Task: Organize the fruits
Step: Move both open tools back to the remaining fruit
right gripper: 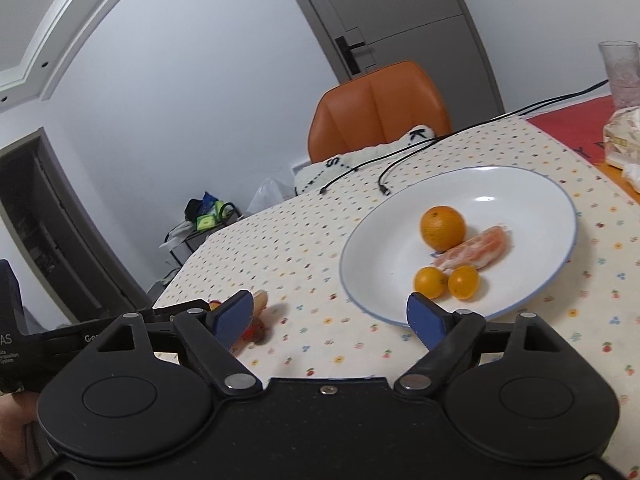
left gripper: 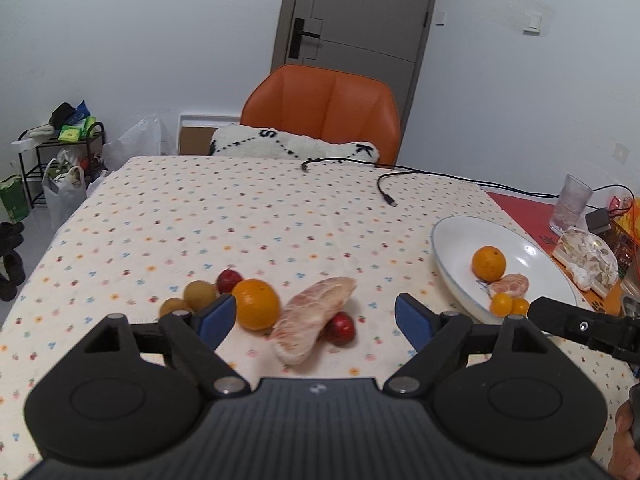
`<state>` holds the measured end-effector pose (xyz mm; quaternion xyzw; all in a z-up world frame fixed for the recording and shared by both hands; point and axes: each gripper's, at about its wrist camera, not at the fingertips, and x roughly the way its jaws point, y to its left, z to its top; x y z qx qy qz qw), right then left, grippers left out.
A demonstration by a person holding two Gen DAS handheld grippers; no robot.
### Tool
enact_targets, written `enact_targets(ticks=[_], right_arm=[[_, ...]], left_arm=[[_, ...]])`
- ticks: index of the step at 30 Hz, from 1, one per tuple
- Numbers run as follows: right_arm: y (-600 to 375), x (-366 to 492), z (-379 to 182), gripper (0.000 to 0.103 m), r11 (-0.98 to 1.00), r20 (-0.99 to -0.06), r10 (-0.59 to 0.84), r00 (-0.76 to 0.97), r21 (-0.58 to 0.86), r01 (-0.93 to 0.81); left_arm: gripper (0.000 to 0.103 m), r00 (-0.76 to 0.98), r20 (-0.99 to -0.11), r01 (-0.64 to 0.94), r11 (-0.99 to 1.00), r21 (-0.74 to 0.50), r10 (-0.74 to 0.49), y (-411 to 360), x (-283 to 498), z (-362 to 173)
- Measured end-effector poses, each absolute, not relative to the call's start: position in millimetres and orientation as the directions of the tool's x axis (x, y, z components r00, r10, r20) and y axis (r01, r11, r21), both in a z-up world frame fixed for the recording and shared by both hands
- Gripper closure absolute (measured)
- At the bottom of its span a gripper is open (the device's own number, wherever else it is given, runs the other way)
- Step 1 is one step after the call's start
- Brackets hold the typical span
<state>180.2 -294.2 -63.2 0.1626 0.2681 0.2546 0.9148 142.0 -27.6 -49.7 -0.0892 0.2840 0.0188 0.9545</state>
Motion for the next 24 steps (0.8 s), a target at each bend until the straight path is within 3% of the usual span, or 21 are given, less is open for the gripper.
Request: enact_targets(ticks=[21,24], right_arm=[[-239,187,-65,0.021,0.794,-0.450,0.606,0.656,0.394,-0.463],[-232,189,-66,0.024,0.792,-0.459,0.609,0.647,0.391,-0.469]], left_arm=[[0.019,0.843,-0.537,-0.161,0.966,-0.201,0.028,24,133,-59],[0.021,0.841,-0.540,-0.170,0.964,-0.204,0.034,30,134,-61]])
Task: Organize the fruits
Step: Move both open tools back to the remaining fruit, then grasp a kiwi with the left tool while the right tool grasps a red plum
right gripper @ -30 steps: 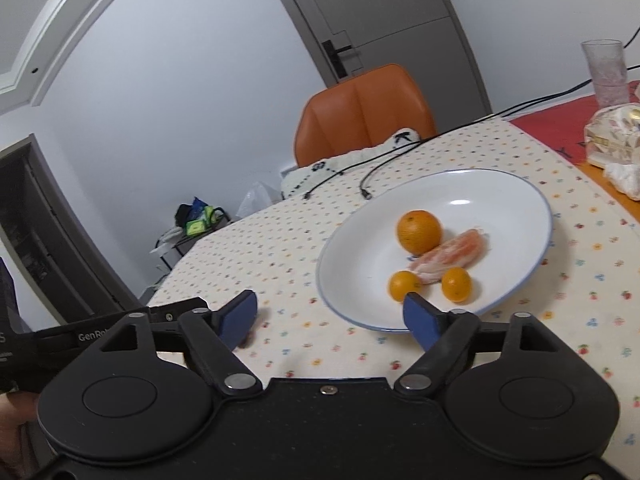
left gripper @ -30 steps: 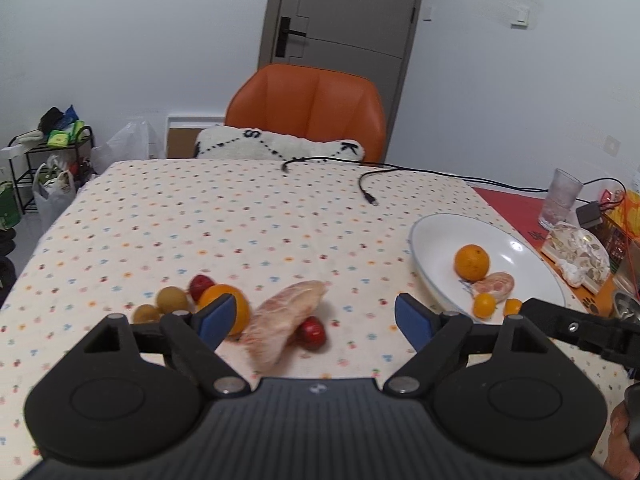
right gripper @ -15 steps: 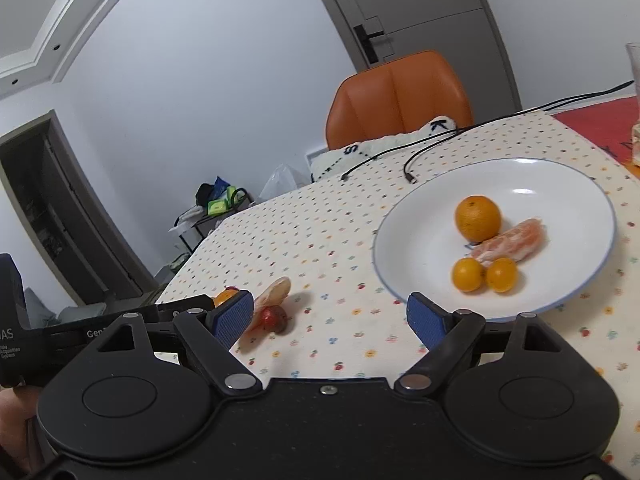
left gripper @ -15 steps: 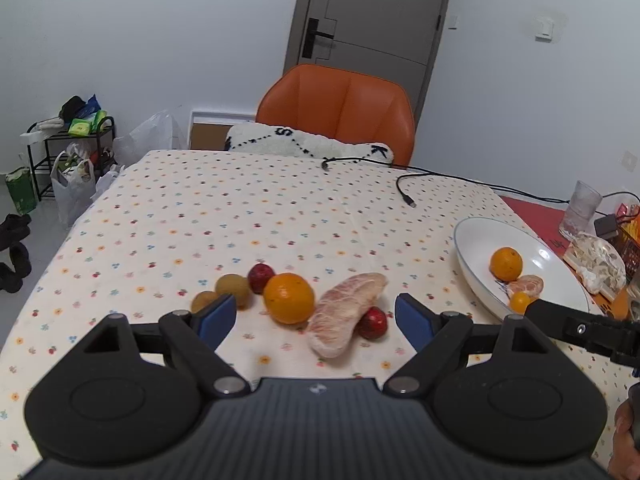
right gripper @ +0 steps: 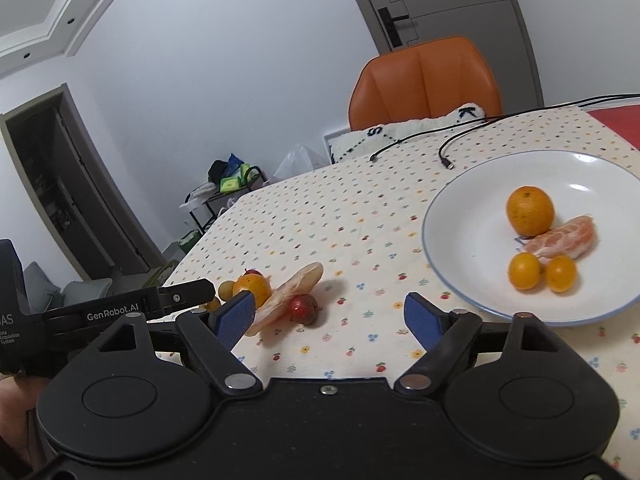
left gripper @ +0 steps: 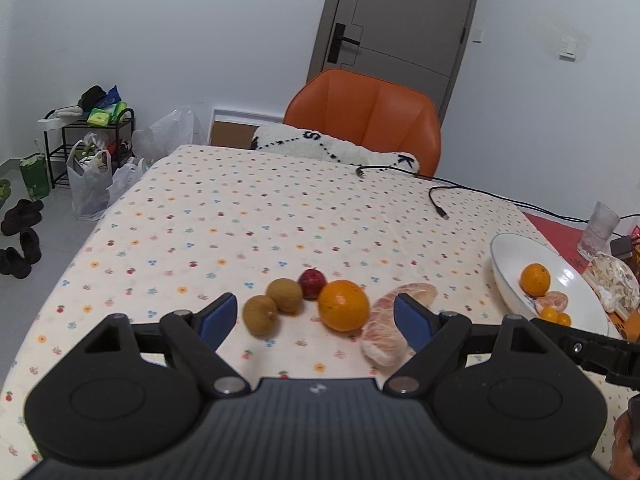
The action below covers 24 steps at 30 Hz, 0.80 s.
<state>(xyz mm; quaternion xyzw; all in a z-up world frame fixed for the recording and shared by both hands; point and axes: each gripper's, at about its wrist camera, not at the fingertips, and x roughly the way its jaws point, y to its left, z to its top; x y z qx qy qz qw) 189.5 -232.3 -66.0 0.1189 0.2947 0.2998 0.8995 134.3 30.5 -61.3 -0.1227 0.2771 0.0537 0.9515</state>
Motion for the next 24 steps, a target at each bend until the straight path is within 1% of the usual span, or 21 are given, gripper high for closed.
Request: enact_targets(ticks=[3,5,6,8,11,15,18,21,23,24], right_arm=[[-224,192,-68,0.030,0.792,-0.470,0.611,0.637,0.383,-0.476],[-219,194,-70,0.033,0.791,-0.477,0.612,0.631,0.380,-0.480],[-217,195,-71,0.035,0.792,-0.483,0.611,0.628,0.378,-0.480],[-212,197,-72,0.036,0.793,-0.493,0.609,0.622,0.372,-0.481],[-205,199,-74,0.039,0.796,-0.506,0.605,0.615,0.361,-0.485],[-198,202,-76,0.043,0.799,-0.520,0.599,0.609,0.347,-0.490],[-193,205,-78,0.047,0.804,-0.532,0.592,0.605,0.339,-0.489],[-189,209,-81,0.051,0.807,-0.544,0.586,0.600,0.333,-0.487],[-187,211,-82,0.052,0.809,-0.549,0.583,0.598,0.331,-0.485],[-186,212,-83,0.053,0.810,-0.552,0.582,0.597,0.331,-0.484]], left_arm=[[0.023,0.839,-0.544,-0.179,0.961,-0.212,0.036,38,135,-65],[0.030,0.836,-0.548,-0.183,0.959,-0.216,0.036,42,136,-68],[0.031,0.834,-0.550,-0.186,0.958,-0.219,0.036,44,137,-69],[0.037,0.832,-0.554,-0.193,0.954,-0.229,0.035,49,138,-72],[0.042,0.827,-0.561,-0.201,0.950,-0.237,0.035,54,140,-76],[0.045,0.825,-0.565,-0.207,0.947,-0.246,0.033,60,143,-81],[0.048,0.821,-0.570,-0.211,0.944,-0.255,0.030,64,145,-86],[0.053,0.815,-0.579,-0.213,0.939,-0.269,0.018,67,149,-91],[0.058,0.813,-0.582,-0.210,0.938,-0.276,0.011,69,150,-94],[0.059,0.817,-0.576,-0.209,0.939,-0.273,0.014,69,150,-95]])
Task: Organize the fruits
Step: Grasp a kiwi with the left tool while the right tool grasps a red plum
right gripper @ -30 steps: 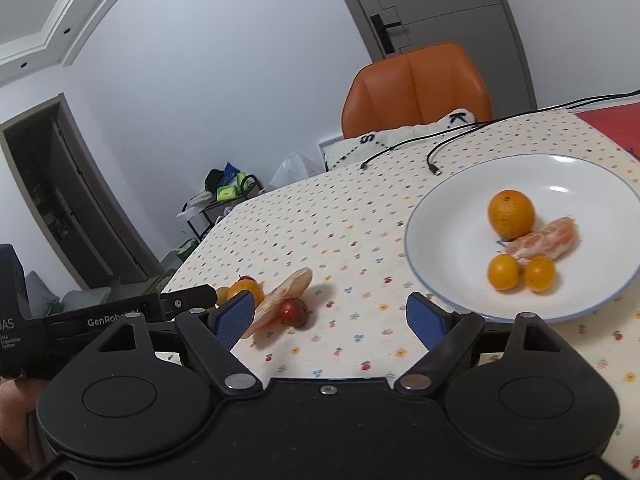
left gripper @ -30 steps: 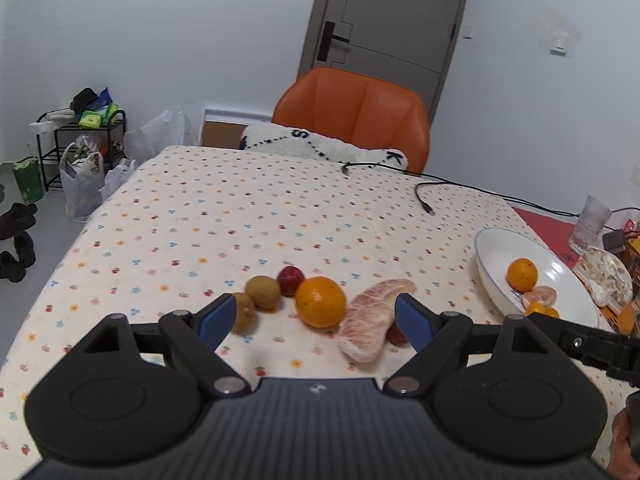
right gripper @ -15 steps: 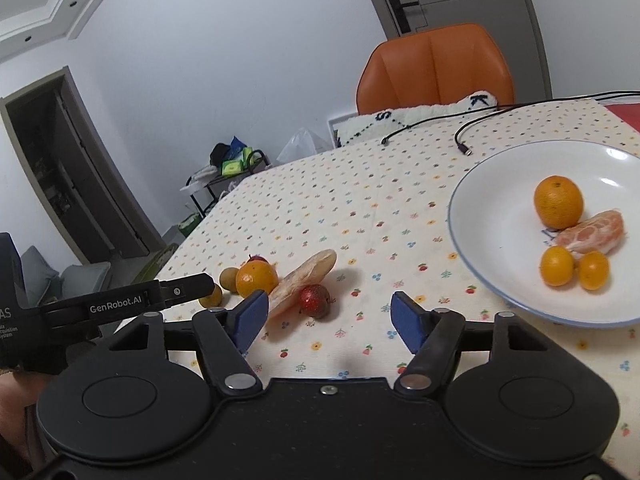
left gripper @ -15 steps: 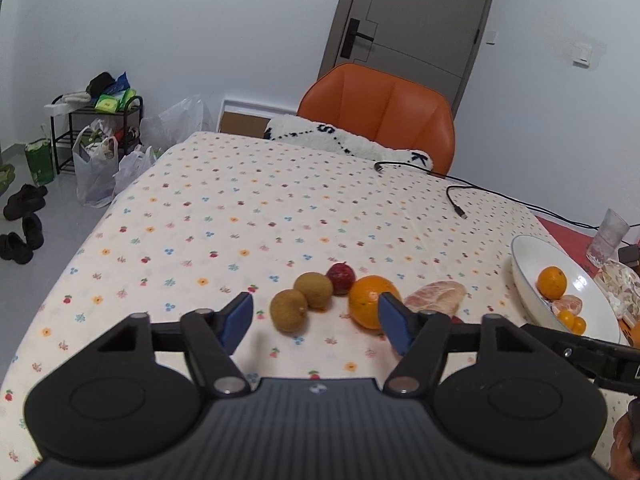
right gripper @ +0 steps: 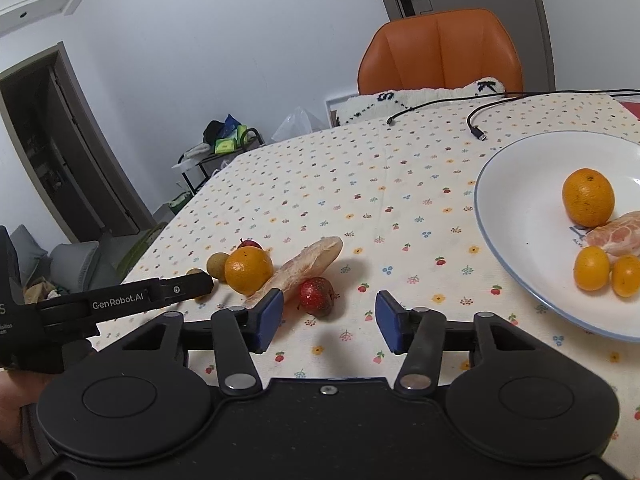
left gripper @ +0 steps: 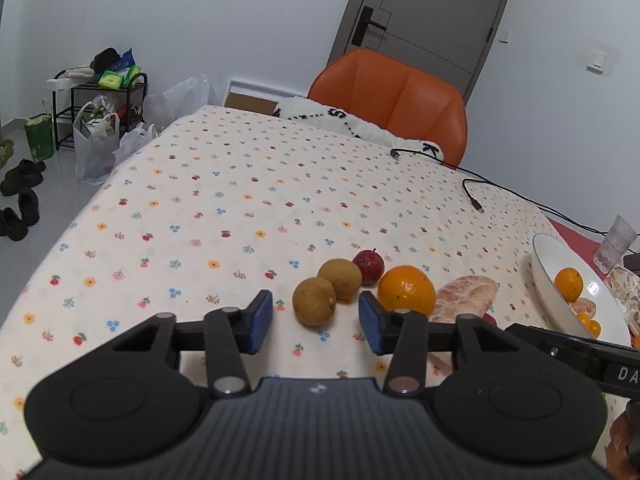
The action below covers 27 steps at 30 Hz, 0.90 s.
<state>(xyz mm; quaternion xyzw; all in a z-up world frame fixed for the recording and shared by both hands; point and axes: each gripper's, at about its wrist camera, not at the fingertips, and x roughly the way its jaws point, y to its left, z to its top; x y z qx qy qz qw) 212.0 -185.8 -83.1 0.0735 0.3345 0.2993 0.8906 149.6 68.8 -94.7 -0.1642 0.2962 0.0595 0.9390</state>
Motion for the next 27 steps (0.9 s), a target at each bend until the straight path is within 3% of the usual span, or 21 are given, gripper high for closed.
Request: enact_targets(ticks=[3,8,13,27], right_arm=[[-183,215,-85,0.053,0.811,-0.556,0.580,0.595,0.331,-0.482],[-178,218,-89,0.058,0.806,-0.560,0.588,0.584,0.339,-0.485],[-176,220,-92,0.085,0.791,-0.559,0.607,0.566,0.354,-0.499],[-200,207,-82,0.087,0.797,-0.523,0.603,0.602,0.362,-0.483]], left_arm=[[0.063,0.819,-0.573,-0.207,0.938,-0.278,0.011,70,151,-95],[0.081,0.819,-0.574,-0.200,0.937,-0.288,-0.002,70,155,-96],[0.081,0.819,-0.574,-0.198,0.935,-0.295,-0.007,69,154,-94],[0.081,0.840,-0.541,-0.151,0.946,-0.287,-0.030,46,146,-76]])
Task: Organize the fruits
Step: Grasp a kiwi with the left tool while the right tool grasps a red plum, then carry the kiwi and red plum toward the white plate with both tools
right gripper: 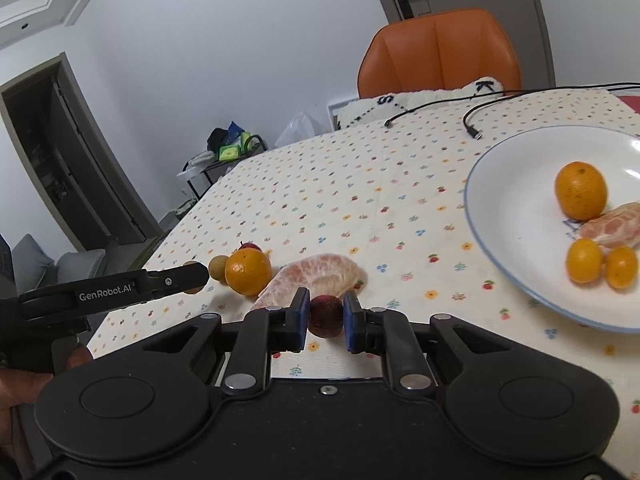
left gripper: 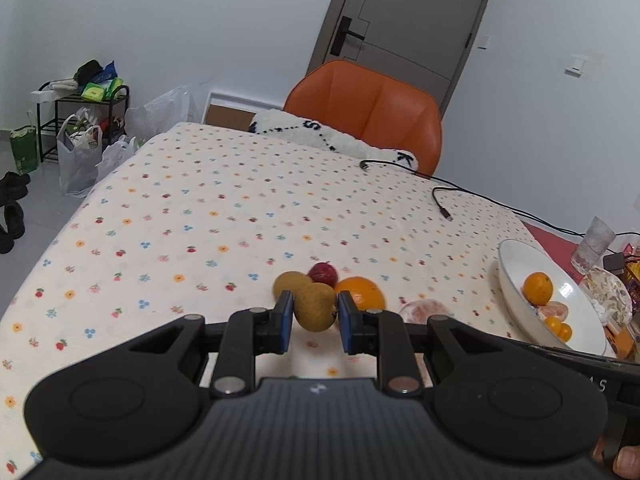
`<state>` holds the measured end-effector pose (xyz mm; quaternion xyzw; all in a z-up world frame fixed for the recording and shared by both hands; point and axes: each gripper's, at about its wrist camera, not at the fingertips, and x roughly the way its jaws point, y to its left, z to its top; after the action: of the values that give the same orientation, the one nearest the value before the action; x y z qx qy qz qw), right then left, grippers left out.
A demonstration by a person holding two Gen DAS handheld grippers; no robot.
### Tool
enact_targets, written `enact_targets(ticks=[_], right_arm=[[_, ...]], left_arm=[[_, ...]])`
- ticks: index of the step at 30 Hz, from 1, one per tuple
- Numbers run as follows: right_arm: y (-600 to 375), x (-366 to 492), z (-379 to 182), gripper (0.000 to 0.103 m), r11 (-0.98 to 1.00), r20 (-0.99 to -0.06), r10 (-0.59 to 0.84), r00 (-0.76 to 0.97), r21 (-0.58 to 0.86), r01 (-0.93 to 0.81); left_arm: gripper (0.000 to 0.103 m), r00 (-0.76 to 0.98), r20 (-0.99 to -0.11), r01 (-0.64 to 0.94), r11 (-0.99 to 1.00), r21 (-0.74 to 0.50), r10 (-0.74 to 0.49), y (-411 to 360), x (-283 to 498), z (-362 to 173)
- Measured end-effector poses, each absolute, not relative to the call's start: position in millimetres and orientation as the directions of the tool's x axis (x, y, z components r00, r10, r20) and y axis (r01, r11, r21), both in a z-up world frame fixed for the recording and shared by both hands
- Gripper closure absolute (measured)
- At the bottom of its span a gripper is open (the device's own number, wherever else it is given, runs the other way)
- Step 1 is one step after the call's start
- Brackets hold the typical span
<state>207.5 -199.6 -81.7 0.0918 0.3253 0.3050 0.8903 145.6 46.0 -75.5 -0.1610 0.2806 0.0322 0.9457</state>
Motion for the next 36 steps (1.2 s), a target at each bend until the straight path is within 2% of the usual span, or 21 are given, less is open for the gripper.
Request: enact_targets(ticks=[24,36], right_arm=[[-264,189,-60,0.087,0.827,-0.448,0.557,0.699,0.373,-0.421],[-299,184,-54,0.087,0.861,-0.443,0.497,0.746,0.360,-0.360]], left_arm=[[0.081,0.860,-0.501,-0.047,0.963,-0.266,-0.096,-10,145,-53],[0.081,0.856,-0.491,0.023,0.962,-0.273,-0.160,-46,158,-51]])
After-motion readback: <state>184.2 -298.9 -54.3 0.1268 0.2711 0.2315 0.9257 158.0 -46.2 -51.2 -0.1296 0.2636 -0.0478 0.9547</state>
